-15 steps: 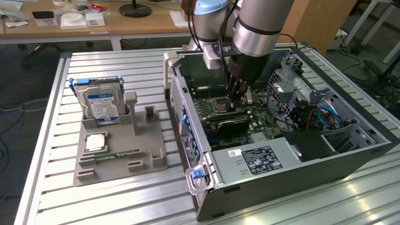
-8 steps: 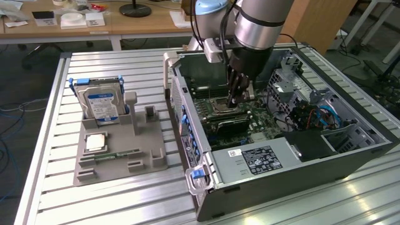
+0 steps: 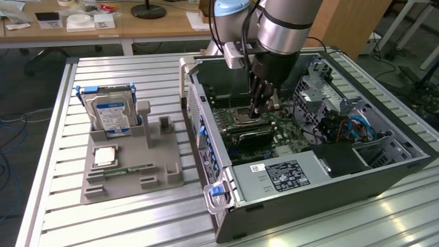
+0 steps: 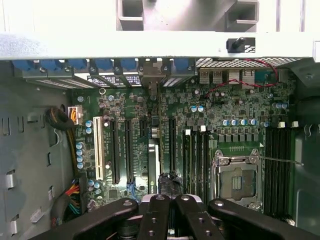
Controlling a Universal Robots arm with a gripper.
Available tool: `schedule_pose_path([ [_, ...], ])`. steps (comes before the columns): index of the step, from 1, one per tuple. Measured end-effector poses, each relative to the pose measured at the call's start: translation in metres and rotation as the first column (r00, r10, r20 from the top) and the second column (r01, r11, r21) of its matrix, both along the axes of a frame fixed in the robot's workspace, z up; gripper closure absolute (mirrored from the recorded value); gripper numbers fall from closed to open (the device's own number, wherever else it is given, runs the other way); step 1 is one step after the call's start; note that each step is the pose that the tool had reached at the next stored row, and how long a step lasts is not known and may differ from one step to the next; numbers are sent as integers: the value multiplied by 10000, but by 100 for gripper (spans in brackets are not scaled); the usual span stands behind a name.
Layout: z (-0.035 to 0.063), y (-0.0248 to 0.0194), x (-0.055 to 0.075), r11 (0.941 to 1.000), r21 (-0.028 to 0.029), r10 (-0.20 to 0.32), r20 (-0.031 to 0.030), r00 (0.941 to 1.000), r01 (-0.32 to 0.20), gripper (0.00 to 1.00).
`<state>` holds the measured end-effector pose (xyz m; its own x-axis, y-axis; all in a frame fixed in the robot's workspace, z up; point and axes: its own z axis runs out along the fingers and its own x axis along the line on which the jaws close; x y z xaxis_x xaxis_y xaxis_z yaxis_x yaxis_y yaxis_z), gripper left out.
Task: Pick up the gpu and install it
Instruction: 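Press down on the gpu until it lock into place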
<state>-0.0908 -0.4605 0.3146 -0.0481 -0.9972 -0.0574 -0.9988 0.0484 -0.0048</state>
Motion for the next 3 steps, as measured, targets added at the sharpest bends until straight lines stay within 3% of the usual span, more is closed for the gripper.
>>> schedule_pose_path([
  [3,0,0,0,10000,0,0,0,10000,0,89],
])
